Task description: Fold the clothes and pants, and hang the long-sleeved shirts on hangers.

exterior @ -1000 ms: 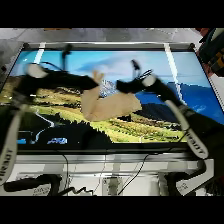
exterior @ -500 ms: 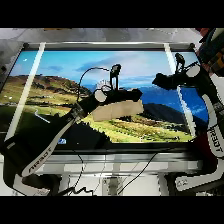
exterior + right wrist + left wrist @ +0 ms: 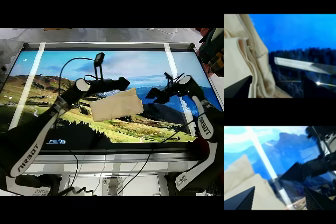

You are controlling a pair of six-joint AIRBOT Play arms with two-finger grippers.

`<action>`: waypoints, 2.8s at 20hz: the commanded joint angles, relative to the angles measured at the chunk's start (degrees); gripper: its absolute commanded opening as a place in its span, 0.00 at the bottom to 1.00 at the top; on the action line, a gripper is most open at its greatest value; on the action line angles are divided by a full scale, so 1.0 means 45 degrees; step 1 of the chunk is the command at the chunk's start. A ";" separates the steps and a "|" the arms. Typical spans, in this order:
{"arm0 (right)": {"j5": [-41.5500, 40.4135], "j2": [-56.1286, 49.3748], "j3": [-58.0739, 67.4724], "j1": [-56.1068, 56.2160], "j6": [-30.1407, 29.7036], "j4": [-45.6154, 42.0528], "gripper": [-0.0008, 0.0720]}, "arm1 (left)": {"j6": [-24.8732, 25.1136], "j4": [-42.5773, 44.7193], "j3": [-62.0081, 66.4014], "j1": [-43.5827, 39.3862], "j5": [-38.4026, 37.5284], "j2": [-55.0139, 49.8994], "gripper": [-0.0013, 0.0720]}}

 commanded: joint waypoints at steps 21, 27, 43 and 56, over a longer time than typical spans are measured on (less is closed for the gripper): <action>0.0738 0.5027 0.0651 0.0675 0.2472 -0.4099 0.03 | 0.0306 0.9666 0.0000 0.4707 -0.6334 0.4755 0.78; 0.4925 0.9369 0.0651 -0.3439 0.4274 -0.9462 0.03 | 0.0301 1.0326 0.0000 0.4707 -0.7334 0.5707 0.65; 0.7276 1.1472 0.0646 -1.4421 0.5697 -1.1667 0.37 | 0.0311 1.0287 -0.0039 0.4707 -0.8136 0.5508 0.66; 0.4265 1.0705 -0.1331 -0.8310 0.3968 -0.6018 0.03 | 0.0311 1.0287 -0.0039 0.4707 -0.8136 0.5508 0.66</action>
